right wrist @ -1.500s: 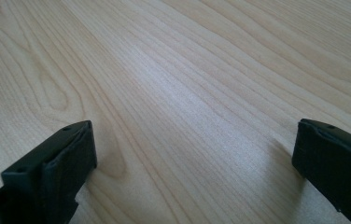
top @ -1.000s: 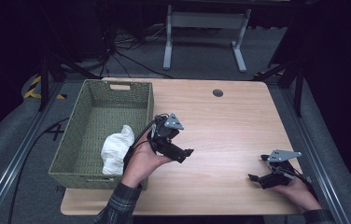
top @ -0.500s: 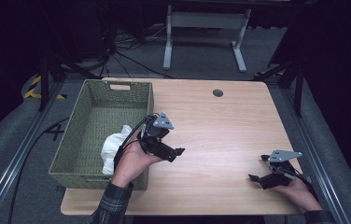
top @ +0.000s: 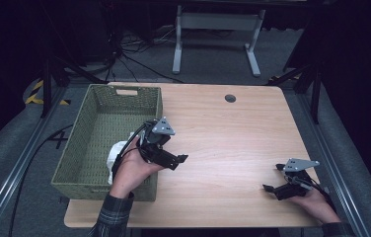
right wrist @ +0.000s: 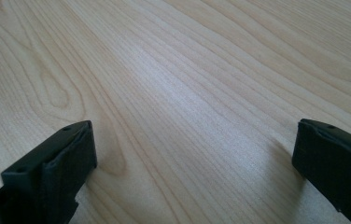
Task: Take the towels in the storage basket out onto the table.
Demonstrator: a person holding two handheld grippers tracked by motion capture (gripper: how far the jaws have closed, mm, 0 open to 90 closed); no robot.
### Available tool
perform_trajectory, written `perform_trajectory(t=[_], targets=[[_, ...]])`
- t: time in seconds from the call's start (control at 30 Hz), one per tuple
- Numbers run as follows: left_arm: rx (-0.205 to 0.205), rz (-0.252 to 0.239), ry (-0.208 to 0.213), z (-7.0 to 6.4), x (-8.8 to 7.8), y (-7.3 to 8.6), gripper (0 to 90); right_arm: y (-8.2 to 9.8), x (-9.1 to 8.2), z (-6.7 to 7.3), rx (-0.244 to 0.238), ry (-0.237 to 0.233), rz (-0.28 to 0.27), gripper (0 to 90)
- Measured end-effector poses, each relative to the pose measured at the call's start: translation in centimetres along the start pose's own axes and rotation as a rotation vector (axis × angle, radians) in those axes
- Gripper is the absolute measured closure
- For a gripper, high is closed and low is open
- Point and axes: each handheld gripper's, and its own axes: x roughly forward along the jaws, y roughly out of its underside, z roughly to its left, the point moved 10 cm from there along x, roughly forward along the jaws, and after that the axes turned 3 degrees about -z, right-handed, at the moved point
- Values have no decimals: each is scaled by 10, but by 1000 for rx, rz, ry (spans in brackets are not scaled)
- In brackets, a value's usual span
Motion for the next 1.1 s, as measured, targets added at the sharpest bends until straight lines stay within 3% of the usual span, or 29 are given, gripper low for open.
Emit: perform_trajectory(t=[0.3,0.63,1.0,1.1], targets=[[-8,-6,-33,12,-13,6,95,0,0,0,0,0,0,0],[-46,-3,-81,29,-28,18,126,0,0,0,0,0,0,0],[-83,18,-176,55,-47,37,142,0,0,0,0,0,0,0],[-100,18,-183,59,-50,43,145,0,0,0,0,0,0,0]])
